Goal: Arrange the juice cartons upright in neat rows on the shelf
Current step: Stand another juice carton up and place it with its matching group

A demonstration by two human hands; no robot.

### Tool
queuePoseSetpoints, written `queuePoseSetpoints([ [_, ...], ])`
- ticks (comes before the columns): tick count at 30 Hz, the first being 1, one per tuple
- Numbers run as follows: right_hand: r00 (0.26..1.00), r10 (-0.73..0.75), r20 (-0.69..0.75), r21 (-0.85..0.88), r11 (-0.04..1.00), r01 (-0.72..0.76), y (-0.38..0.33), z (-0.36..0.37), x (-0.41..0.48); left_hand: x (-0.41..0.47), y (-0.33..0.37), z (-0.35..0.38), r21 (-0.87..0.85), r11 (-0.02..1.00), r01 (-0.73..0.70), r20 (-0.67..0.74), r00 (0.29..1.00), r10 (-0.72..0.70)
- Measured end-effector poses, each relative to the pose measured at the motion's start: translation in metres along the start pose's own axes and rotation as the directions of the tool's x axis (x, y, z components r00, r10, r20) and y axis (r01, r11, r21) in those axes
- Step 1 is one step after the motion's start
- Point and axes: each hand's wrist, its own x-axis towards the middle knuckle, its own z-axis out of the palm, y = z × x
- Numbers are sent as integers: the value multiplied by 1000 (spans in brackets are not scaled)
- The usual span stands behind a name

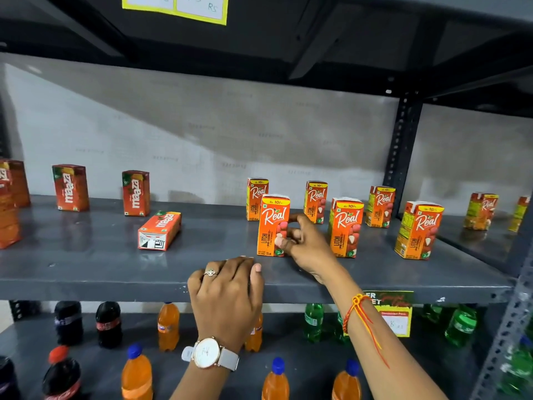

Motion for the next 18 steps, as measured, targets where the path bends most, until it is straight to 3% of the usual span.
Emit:
queuePoseSetpoints([
  [11, 1000, 5, 30, -98, 995, -2, -1, 0, -1, 0, -1, -5, -1, 1000, 9, 117, 993, -9],
  [14, 1000, 8, 28, -47, 999, -7, 0, -2, -3, -2, -6, -12, -28, 1000, 0, 160, 987, 4],
  [16, 995, -44, -90, -92, 995, 36, 2, 0, -10, -6, -20, -20, -60, 998, 24, 145, 989, -15],
  [18, 922, -234, -308, -216, 961, 172, 0, 6, -24, -12, -46, -31, -60, 996, 69, 72, 995, -65],
])
